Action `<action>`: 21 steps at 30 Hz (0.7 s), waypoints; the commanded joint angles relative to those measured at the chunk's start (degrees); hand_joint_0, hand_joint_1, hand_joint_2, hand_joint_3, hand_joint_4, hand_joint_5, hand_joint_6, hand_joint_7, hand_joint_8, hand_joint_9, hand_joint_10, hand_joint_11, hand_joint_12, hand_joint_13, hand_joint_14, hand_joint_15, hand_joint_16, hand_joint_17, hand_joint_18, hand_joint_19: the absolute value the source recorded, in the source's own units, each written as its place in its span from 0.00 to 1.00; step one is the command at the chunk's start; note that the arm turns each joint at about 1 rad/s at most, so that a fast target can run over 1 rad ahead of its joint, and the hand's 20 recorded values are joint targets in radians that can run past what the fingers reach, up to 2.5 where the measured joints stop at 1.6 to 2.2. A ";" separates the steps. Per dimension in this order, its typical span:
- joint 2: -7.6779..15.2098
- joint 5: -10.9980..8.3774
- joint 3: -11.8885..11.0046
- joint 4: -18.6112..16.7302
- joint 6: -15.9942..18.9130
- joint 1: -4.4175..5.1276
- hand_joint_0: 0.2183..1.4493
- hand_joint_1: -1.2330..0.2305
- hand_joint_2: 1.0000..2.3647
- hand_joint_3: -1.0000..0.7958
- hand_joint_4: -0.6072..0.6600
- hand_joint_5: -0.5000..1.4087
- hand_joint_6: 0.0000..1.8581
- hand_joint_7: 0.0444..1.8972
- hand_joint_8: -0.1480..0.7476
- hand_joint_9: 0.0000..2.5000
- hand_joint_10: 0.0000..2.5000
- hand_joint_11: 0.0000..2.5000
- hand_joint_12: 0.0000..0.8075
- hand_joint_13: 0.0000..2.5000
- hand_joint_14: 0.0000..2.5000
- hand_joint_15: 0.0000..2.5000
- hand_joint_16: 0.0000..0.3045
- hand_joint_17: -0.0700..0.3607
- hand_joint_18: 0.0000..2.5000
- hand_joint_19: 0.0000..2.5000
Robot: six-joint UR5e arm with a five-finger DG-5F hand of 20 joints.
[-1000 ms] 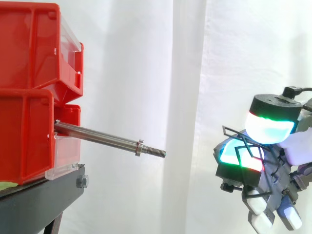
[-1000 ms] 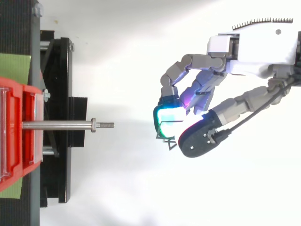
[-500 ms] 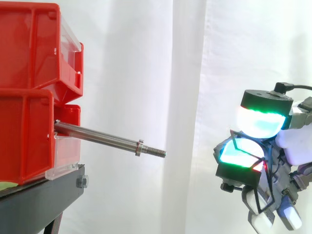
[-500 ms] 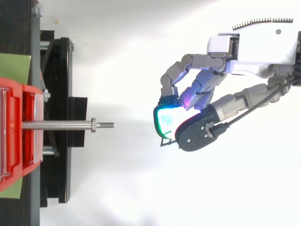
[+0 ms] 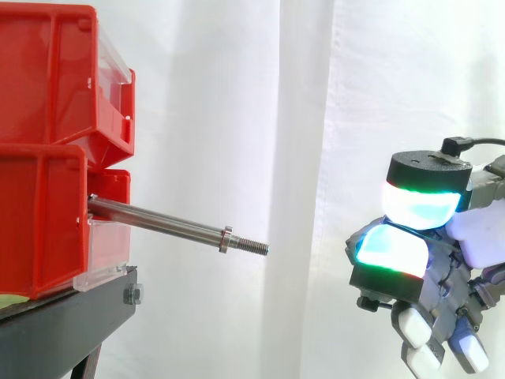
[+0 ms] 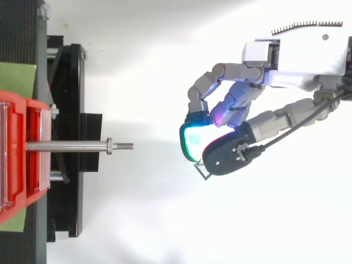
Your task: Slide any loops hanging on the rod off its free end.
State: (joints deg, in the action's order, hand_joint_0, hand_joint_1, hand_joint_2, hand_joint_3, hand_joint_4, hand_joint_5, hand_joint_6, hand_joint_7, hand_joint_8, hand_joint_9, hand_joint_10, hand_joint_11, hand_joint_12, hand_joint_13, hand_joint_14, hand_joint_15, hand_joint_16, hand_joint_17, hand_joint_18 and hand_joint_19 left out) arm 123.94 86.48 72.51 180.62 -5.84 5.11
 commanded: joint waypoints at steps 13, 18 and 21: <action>-0.01 0.18 0.09 2.90 4.52 0.08 0.31 0.30 0.01 0.44 0.50 0.18 0.48 0.55 0.50 0.34 0.00 0.12 0.35 0.35 0.00 0.07 0.15 0.39 0.38 0.16; -0.01 0.18 0.00 2.90 4.70 0.08 0.33 0.29 0.01 0.41 0.50 0.17 0.48 0.56 0.50 0.34 0.00 0.12 0.34 0.34 0.00 0.07 0.14 0.39 0.38 0.16; -0.01 0.18 0.09 2.90 5.40 0.08 0.34 0.29 0.01 0.41 0.50 0.17 0.48 0.58 0.50 0.34 0.00 0.13 0.34 0.34 0.00 0.07 0.14 0.39 0.38 0.16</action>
State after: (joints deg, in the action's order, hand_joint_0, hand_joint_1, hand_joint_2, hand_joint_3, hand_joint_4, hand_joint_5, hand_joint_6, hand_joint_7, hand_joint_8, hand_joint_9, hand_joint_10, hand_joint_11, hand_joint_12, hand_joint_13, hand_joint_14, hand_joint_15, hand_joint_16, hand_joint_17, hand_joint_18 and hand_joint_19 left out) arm 123.93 86.66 72.54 183.48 -1.03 5.18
